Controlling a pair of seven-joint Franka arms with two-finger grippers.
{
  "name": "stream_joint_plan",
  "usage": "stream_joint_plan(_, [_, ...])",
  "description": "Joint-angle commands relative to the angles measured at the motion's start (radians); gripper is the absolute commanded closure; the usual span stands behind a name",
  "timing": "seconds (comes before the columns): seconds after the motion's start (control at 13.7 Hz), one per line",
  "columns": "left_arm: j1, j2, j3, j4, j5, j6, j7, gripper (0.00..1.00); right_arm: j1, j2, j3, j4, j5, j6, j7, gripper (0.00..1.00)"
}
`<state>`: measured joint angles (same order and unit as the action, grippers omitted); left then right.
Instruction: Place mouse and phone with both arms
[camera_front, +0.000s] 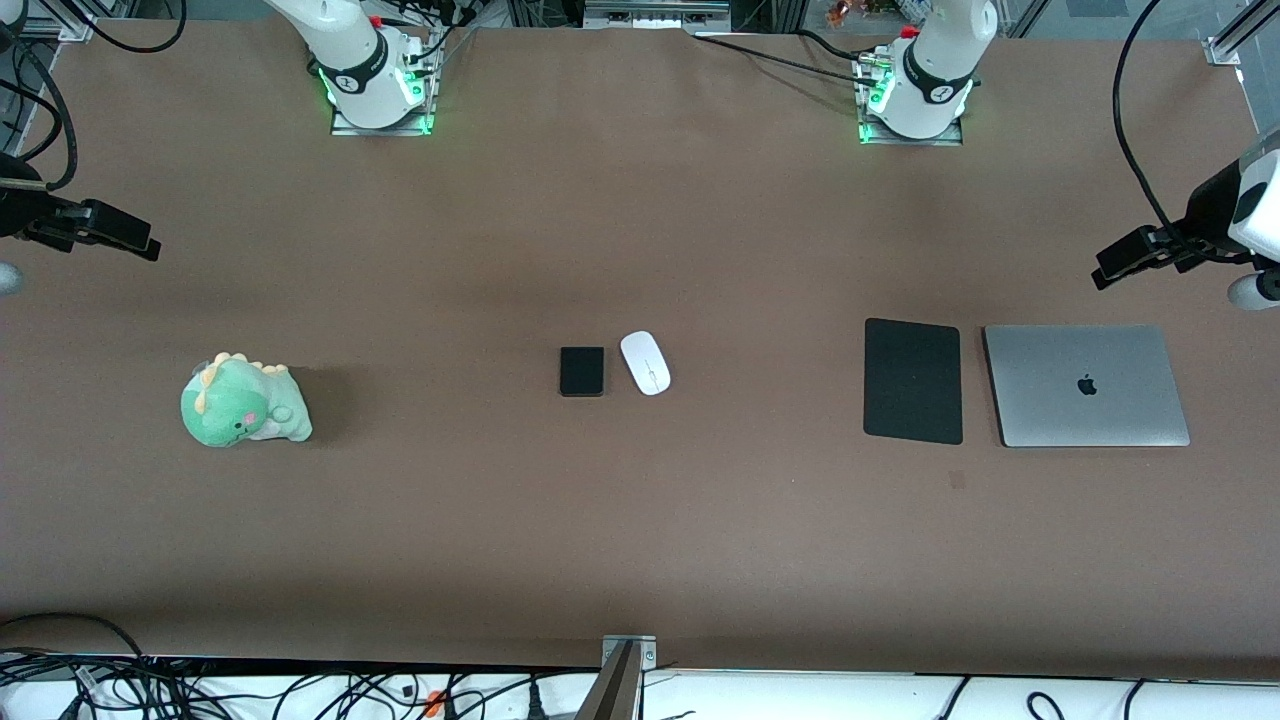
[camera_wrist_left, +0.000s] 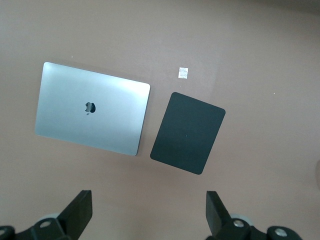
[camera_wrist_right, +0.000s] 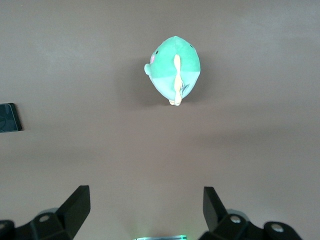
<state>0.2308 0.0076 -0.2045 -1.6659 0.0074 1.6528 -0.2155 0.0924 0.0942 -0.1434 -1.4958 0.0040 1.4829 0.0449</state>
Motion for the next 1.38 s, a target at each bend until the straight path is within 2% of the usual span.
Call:
stream_joint_plan(0.0, [0.001,-0.001,-0.024,0.023,0.023,-0.010,0.007,0.00,-0.003,-0.002,0.010,0.009,-0.009,-0.007,0.013,0.00])
stream_joint_plan(0.73, [0.010,0.003,-0.018,0.028,0.017,-0.013,0.019,0.00,0.000,-0.004,0.011,0.009,-0.010,-0.004,-0.005,0.00])
stream_joint_plan(1.31, [0.010,0.003,-0.016,0.028,0.029,-0.010,0.151,0.00,0.000,-0.004,0.011,0.011,-0.010,-0.003,-0.002,0.00])
